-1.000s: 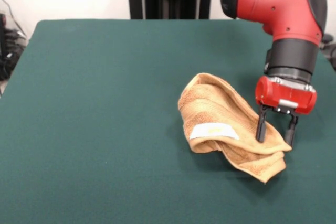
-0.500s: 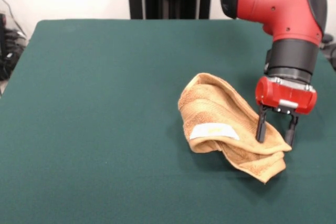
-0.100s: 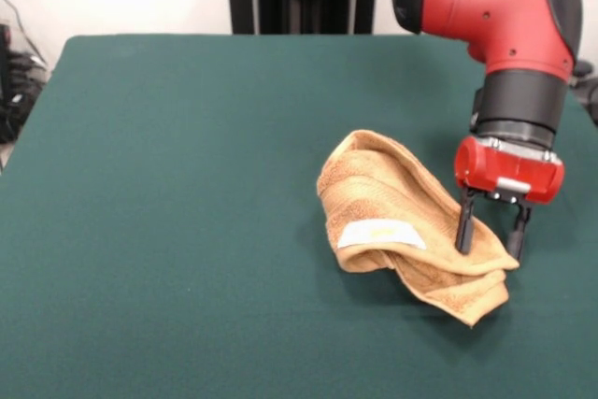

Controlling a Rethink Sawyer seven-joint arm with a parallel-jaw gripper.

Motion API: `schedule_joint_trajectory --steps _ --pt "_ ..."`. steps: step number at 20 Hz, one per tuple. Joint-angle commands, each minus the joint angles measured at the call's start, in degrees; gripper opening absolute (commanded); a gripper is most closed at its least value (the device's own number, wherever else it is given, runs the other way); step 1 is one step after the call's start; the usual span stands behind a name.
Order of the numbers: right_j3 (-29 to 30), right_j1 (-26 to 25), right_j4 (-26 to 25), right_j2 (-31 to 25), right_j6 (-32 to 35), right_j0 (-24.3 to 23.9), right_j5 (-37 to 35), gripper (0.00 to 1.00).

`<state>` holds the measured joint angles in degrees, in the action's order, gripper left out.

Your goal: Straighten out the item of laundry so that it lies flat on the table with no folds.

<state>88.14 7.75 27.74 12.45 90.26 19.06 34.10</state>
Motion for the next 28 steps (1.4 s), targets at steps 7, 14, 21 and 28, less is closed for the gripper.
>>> schedule_joint_trajectory --steps 7,14,21,28 --pt "-2.11 -4.61 -1.59 -7.31 13.98 -0.78 1.37 0.00" --pt "-2.20 -4.59 -2.73 -7.58 14.17 -1.20 1.88 0.00" --pt "-0.57 -2.46 -6.06 -8.72 16.12 -2.97 1.38 0.00" --pt "3.71 2.18 -12.86 -12.26 19.29 -7.49 0.03 0.00"
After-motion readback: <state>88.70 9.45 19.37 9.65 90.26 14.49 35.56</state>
